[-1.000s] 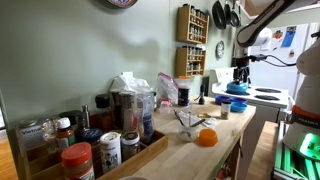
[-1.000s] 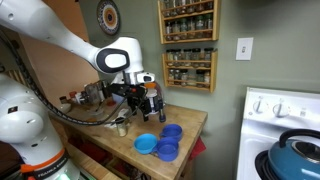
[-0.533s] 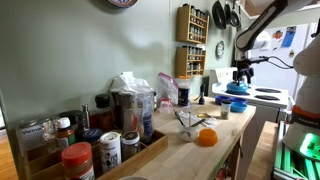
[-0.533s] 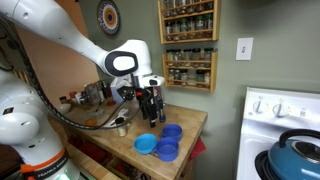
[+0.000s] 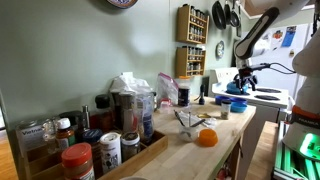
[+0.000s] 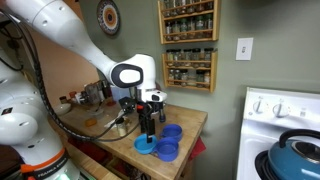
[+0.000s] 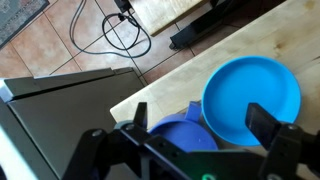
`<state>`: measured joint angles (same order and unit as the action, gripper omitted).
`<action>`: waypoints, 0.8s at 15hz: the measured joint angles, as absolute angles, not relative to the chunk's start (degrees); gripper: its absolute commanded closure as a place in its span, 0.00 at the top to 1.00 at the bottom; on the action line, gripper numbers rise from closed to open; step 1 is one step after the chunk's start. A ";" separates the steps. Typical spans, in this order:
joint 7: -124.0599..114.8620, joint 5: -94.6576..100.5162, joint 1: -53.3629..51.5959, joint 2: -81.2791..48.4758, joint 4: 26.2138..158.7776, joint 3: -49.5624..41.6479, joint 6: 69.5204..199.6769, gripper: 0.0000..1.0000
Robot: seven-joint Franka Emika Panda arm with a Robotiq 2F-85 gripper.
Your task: Put the light blue bowl behind the spice bottle
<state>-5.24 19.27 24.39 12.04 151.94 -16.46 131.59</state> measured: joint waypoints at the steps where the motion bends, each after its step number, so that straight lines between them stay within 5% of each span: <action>1: -5.25 19.26 24.37 12.05 151.89 -16.46 131.59 1.00; 12: 7.52 -0.12 24.14 9.85 153.86 -22.60 131.56 1.00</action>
<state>7.52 -0.12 24.14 9.85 153.86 -22.60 131.56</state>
